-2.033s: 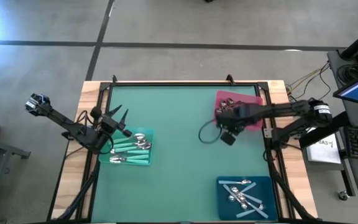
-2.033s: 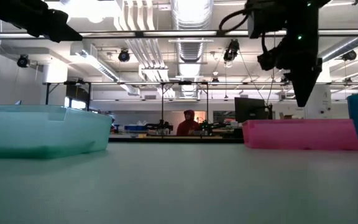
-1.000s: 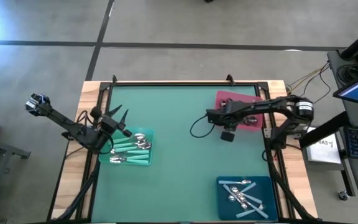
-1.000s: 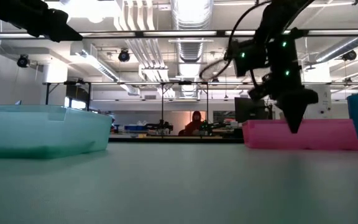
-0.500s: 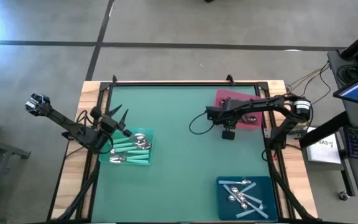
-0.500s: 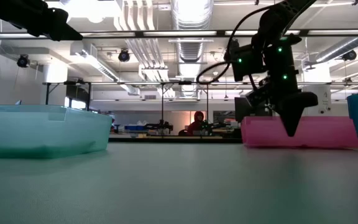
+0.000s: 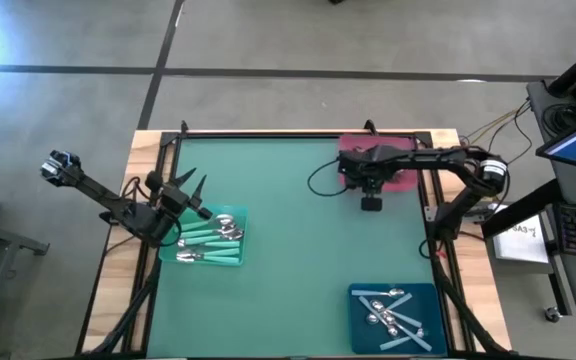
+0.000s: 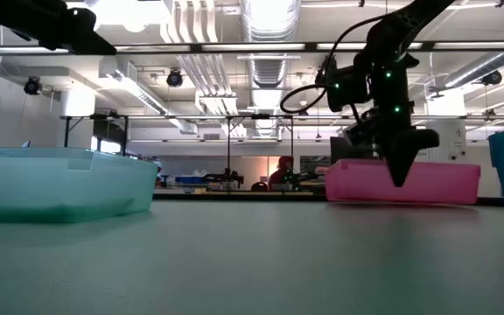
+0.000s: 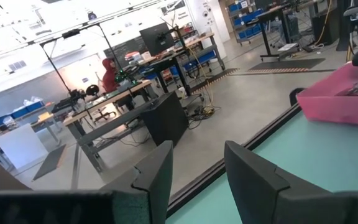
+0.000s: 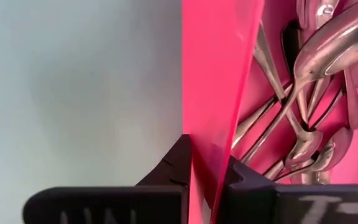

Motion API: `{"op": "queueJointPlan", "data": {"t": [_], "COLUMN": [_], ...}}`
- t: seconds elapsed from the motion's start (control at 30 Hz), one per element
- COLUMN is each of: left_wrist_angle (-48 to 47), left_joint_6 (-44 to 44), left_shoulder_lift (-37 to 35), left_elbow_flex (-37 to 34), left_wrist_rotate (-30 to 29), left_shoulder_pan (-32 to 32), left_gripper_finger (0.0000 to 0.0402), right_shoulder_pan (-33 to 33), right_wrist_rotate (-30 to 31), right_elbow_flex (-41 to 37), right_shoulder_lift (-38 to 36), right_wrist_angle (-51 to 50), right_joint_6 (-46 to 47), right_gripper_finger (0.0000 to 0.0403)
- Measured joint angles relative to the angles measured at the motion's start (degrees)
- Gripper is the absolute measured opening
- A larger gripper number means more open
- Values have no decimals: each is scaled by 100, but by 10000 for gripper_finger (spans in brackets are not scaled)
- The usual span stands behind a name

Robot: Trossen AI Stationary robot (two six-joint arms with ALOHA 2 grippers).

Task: Sort silverware by color (type)
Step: Adjust the red bin, then return to Home Position

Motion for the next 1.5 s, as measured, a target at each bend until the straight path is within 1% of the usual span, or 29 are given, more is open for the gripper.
{"op": "queueJointPlan", "data": {"t": [0.23,0.4,0.47,0.53,0.63,0.77,0.83,0.97,1.03,1.1,1.13,1.23,1.27,1.3,1.37,1.43,1.5], "left_wrist_angle": [23,23,23,23,23,23,23,25,25,22,-8,-222,-264,-272,-345,-461,-619], "left_joint_6": [0,0,0,0,0,-2,-2,-145,-346,-628,-775,-1321,-1559,-1785,-2053,-2065,-2056], "left_shoulder_lift": [0,0,0,0,0,0,0,0,0,0,0,2,12,32,26,-92,-243], "left_elbow_flex": [0,0,0,0,0,0,0,0,0,0,0,0,0,0,0,0,0], "left_wrist_rotate": [0,0,0,0,0,0,-1,32,125,407,685,1842,2105,2166,1970,1897,1905], "left_shoulder_pan": [0,0,0,0,0,-2,-2,-2,-2,-4,-5,-11,-11,-21,-95,-306,-609], "left_gripper_finger": [130,130,130,130,130,130,130,130,130,130,130,130,130,130,130,130,130], "right_shoulder_pan": [-401,-417,-413,-413,-413,-413,-413,-410,-406,-375,-351,-238,-214,-194,-183,-161,-121], "right_wrist_rotate": [-37,-50,-162,-235,-252,-294,-303,-300,-298,-299,-299,-294,-300,-302,-300,-332,-345], "right_elbow_flex": [0,0,0,0,2,24,32,44,44,44,44,44,50,87,260,452,530], "right_shoulder_lift": [0,0,0,0,0,-2,-12,-60,-93,-161,-213,-422,-505,-588,-751,-971,-1297], "right_wrist_angle": [-41,-41,-42,-37,-119,-531,-691,-680,-640,-648,-652,-657,-666,-735,-1037,-1348,-1359], "right_joint_6": [-72,-407,-468,-427,-70,418,557,607,631,758,887,1272,1388,1515,1791,2083,2240], "right_gripper_finger": [8,8,8,8,10,29,47,88,107,125,133,152,156,159,163,164,163]}}
